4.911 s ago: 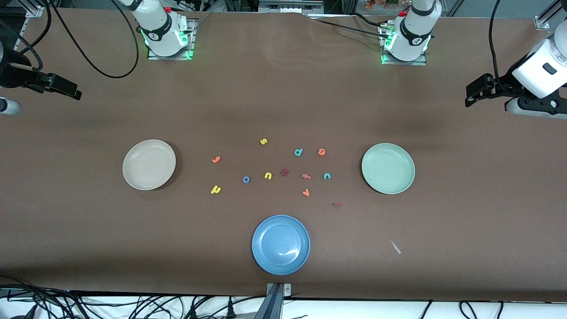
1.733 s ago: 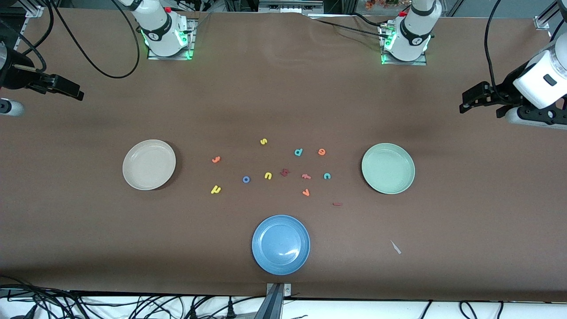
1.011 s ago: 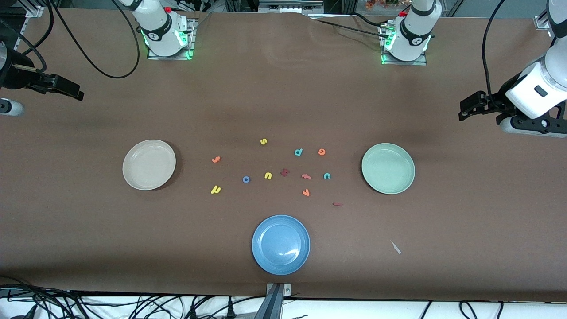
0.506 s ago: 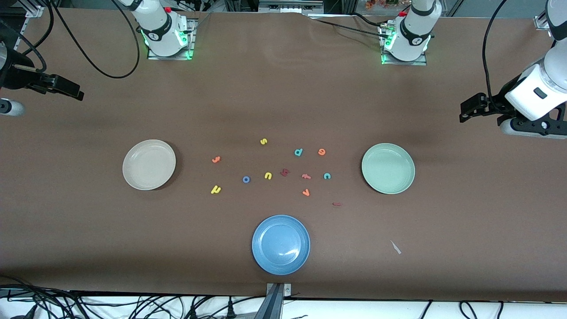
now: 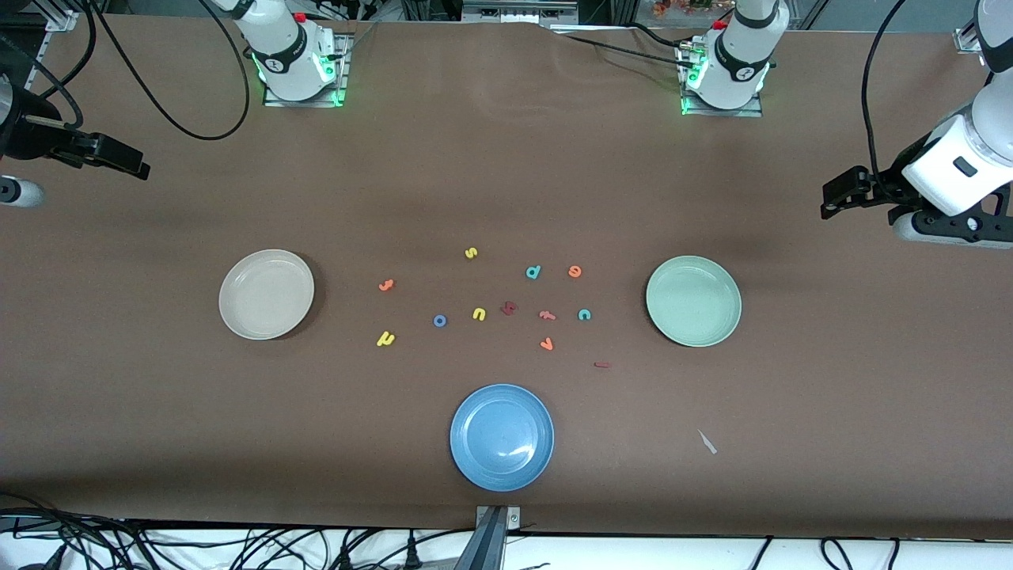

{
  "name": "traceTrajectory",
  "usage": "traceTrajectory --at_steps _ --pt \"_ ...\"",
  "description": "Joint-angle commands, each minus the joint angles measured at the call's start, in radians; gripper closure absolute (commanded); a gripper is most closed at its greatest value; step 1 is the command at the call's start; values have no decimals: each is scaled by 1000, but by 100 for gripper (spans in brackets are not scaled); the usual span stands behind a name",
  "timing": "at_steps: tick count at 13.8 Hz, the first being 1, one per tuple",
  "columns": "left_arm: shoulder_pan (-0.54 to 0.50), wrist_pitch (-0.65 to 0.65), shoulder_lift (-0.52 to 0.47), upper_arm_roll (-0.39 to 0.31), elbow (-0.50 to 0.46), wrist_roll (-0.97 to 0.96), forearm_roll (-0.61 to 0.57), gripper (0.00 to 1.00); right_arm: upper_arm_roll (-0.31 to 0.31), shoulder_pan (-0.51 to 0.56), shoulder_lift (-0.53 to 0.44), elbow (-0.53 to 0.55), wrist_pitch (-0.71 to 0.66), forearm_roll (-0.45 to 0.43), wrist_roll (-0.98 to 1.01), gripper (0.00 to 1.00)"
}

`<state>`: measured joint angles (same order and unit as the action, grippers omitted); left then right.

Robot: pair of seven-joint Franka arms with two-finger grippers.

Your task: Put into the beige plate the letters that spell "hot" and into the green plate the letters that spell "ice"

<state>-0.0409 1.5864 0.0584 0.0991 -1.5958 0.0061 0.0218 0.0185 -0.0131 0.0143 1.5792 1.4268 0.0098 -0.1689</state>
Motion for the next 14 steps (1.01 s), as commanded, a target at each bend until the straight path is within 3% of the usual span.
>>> traceTrajectory --at_steps 1,14 --pt "-4 -9 12 2 51 -1 -23 0 -11 15 7 -21 -12 12 11 0" --pt "6 -9 18 4 54 -3 -26 0 -11 15 7 -21 -12 12 9 0"
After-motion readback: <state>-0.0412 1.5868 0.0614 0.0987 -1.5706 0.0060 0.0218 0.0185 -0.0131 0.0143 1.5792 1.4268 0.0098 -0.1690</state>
